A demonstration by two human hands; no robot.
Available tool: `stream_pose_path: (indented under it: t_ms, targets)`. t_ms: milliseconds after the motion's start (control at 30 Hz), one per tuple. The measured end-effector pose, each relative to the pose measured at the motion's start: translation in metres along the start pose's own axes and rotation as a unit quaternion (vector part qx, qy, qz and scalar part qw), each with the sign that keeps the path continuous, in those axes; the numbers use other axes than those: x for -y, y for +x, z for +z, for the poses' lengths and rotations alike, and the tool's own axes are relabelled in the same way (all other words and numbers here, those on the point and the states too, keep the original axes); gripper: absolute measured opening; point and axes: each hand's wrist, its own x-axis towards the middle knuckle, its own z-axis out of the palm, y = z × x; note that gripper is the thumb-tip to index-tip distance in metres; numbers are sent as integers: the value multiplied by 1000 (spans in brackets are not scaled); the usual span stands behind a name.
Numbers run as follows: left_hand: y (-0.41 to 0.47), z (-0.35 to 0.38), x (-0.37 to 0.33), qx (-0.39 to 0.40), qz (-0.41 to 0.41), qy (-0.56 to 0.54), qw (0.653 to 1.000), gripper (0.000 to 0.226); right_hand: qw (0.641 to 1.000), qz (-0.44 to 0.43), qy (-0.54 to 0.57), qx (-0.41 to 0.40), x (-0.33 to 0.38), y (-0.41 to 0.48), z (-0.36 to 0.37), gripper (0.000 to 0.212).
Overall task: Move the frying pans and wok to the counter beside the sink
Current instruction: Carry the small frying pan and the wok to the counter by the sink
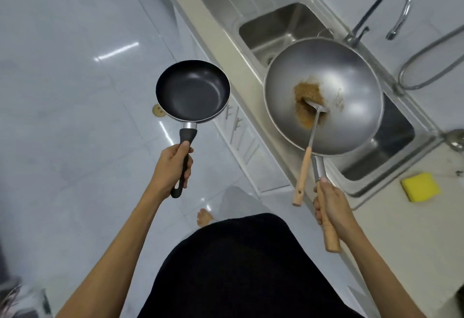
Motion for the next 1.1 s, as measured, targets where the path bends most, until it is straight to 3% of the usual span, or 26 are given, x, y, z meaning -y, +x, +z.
stream_pose_path:
  t_ms: [300, 733, 1100]
  targets:
    - [166, -76, -54, -13, -11, 5, 1000, 37, 999, -15, -14, 25, 138, 121, 118, 60]
    - [360, -147, -167, -45, -33, -16, 998, 37, 999, -17, -23, 24, 350, 292, 252, 46]
    - [487, -244, -203, 9, -53, 13, 998, 38, 996, 13, 26, -83, 457, 360, 363, 50]
